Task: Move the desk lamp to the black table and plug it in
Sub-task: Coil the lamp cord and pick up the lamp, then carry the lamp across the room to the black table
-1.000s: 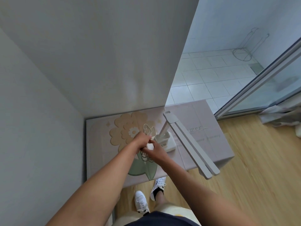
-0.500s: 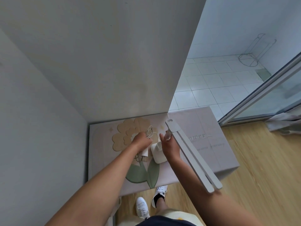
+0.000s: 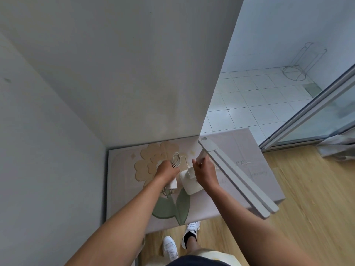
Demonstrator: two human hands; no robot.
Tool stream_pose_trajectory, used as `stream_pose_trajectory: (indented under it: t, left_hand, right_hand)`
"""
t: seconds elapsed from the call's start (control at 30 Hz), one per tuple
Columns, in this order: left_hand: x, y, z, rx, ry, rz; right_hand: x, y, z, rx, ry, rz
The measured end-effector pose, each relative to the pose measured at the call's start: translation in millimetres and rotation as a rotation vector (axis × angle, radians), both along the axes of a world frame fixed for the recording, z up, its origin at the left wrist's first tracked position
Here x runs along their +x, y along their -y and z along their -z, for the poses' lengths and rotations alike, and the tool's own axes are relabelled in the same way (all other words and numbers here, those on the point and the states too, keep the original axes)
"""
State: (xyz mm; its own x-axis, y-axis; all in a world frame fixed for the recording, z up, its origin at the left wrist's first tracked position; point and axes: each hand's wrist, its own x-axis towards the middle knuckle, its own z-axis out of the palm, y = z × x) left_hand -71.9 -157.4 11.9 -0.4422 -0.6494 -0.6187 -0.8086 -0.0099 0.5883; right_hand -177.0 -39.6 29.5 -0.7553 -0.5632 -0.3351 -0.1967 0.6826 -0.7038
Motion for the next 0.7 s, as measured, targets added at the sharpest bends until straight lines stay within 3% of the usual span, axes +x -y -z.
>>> stream_pose_trajectory:
  t: [0.5,0.7]
  left_hand:
    - [-13.1,10.2,-20.3,0.164,-0.302,-0.444]
    - [-7.1,12.0,-29.7,0.397,-0.518,-0.442]
  right_hand:
    - [-55.4,22.2,-96.0,-0.165,-0.148,-0.182]
    - [-54.3,29.6,-116.0,-0.202,-0.173,-0.269]
